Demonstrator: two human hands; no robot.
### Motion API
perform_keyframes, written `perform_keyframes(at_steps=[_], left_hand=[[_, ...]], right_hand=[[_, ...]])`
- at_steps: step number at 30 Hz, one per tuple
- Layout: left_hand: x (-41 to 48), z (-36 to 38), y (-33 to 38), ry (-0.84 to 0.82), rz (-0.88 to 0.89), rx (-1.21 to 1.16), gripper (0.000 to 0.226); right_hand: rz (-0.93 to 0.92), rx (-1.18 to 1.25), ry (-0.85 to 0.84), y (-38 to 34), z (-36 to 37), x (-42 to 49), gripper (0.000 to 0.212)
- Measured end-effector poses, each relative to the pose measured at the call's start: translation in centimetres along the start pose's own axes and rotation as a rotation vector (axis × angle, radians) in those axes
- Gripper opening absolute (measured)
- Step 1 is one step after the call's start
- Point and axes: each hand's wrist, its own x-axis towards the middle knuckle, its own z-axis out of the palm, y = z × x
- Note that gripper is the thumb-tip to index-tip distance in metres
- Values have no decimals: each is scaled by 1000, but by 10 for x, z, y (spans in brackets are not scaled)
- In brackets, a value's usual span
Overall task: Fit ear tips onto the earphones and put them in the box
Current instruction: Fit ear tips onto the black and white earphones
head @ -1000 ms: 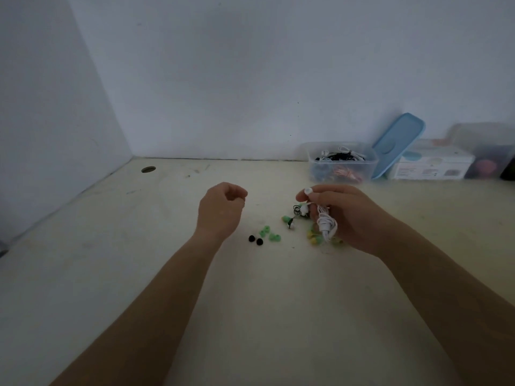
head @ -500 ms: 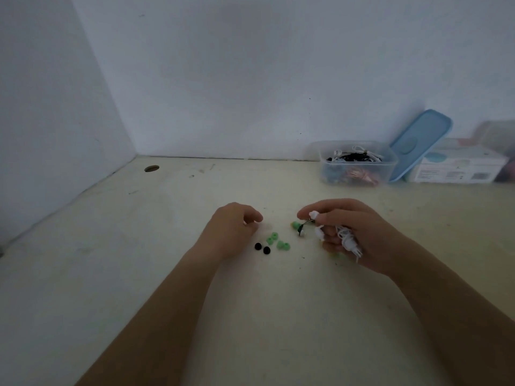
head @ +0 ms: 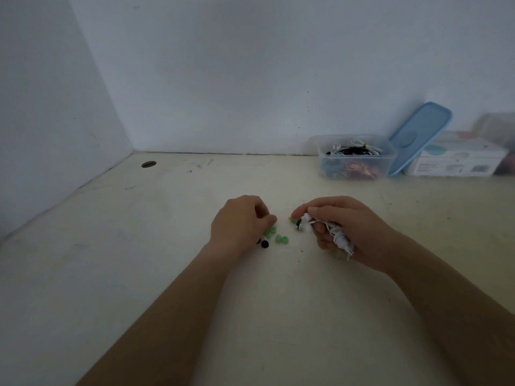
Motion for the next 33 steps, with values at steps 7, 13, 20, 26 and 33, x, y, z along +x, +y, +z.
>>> perform_keyframes(at_steps=[7, 13, 20, 26, 33], left_hand=[[0, -1, 3, -17, -69, -70, 6], [-3, -15, 8, 91, -104, -292, 4], [-28, -34, 28, 55, -59, -800, 8], [-41, -31, 37, -108, -29, -1057, 15], [-42, -24, 38, -218, -47, -1203, 15]], right_hand=[[-22, -64, 68, 3, -2, 0, 18], [-9, -56, 84, 3, -5, -1, 15], [-25, -22, 52, 0, -5, -4, 13], [-94, 81, 29, -6, 1, -10, 12], [-190, 108, 139, -9, 2, -11, 12]])
